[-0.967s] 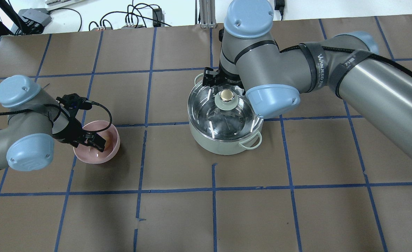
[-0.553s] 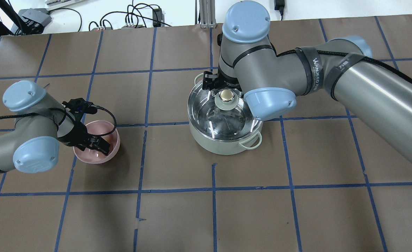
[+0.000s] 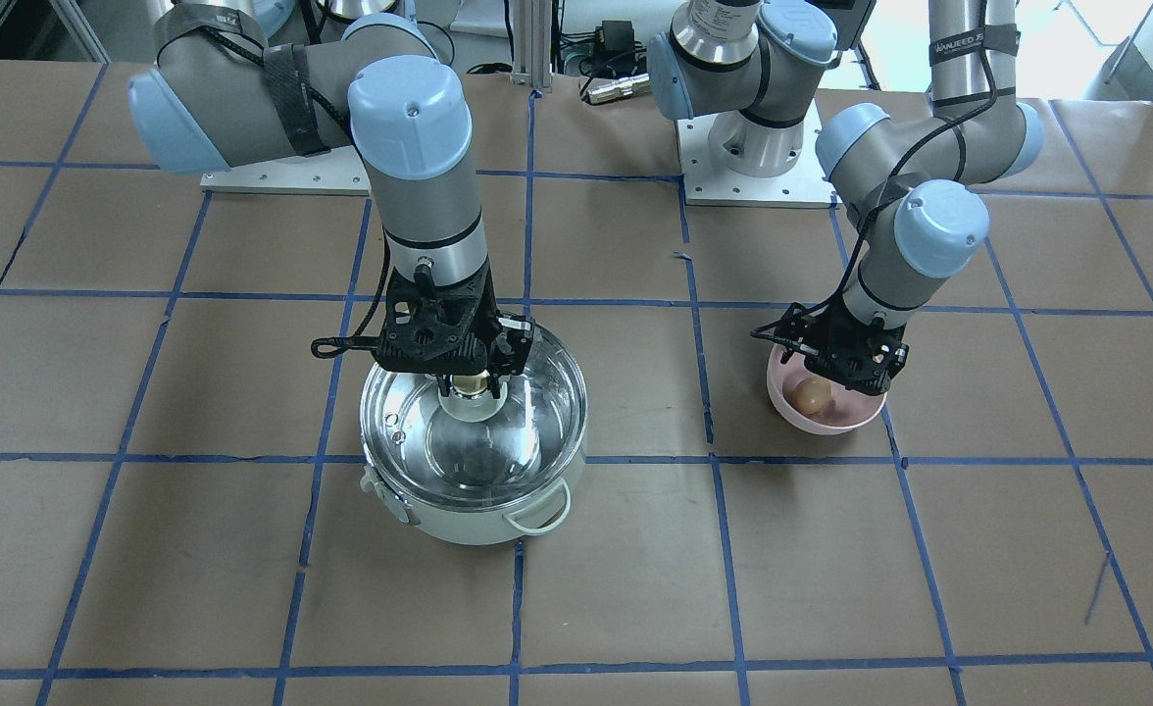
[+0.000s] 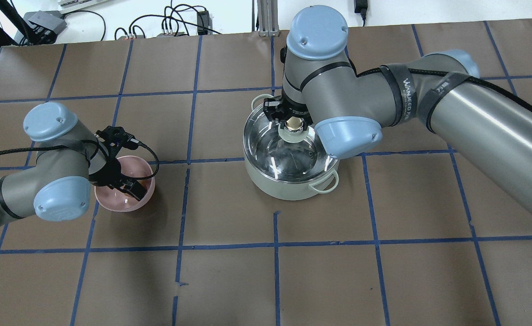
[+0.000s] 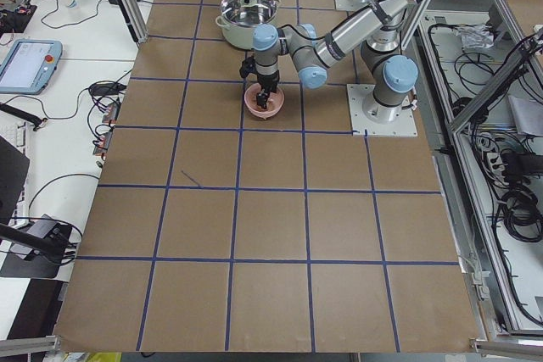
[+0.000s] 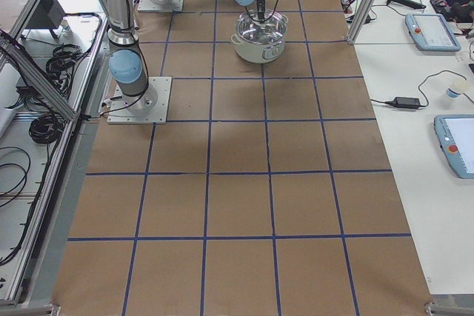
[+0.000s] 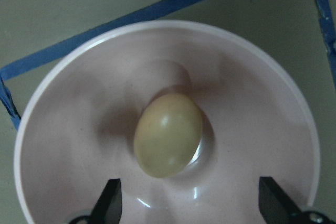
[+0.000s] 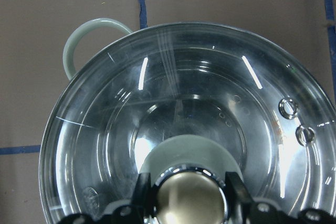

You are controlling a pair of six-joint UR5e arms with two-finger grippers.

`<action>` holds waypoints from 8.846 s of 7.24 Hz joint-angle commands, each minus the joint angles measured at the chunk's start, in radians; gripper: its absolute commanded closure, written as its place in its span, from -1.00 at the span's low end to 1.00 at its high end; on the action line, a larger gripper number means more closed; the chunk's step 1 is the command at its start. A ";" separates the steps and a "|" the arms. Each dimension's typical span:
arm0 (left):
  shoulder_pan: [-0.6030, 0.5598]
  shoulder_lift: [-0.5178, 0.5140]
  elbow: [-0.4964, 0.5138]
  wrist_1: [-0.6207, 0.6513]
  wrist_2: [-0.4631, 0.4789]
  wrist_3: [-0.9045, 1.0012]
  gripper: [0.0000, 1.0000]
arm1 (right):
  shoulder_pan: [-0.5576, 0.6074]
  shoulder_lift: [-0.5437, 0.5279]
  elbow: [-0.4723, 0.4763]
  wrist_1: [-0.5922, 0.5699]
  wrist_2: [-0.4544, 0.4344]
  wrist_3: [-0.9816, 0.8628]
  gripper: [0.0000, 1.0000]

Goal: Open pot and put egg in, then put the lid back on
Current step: 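Lift the glass lid off the pot with the right gripper, moving it away, then close the left gripper around the brown egg in the pink bowl, then lift the egg out of the bowl with the left gripper toward the pot, then release the egg into the open pot with the left gripper, then carry the glass lid over the pot with the right gripper while the left gripper withdraws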

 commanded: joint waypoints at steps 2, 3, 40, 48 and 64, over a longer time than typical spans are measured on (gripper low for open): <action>-0.001 -0.037 0.004 0.046 0.003 0.070 -0.98 | -0.001 0.000 -0.064 0.028 -0.014 -0.047 0.32; -0.001 -0.039 0.004 0.045 0.014 0.071 -0.99 | -0.006 -0.003 -0.101 0.083 -0.014 -0.047 0.32; -0.093 -0.059 0.023 0.054 -0.047 -0.142 0.68 | -0.402 -0.123 -0.089 0.299 0.002 -0.408 0.27; -0.376 0.015 0.395 -0.259 -0.099 -0.700 0.68 | -0.403 -0.123 -0.084 0.299 0.003 -0.408 0.27; -0.245 0.253 0.702 -0.935 0.037 -0.660 -1.00 | -0.183 -0.129 -0.098 0.239 0.054 -0.114 0.26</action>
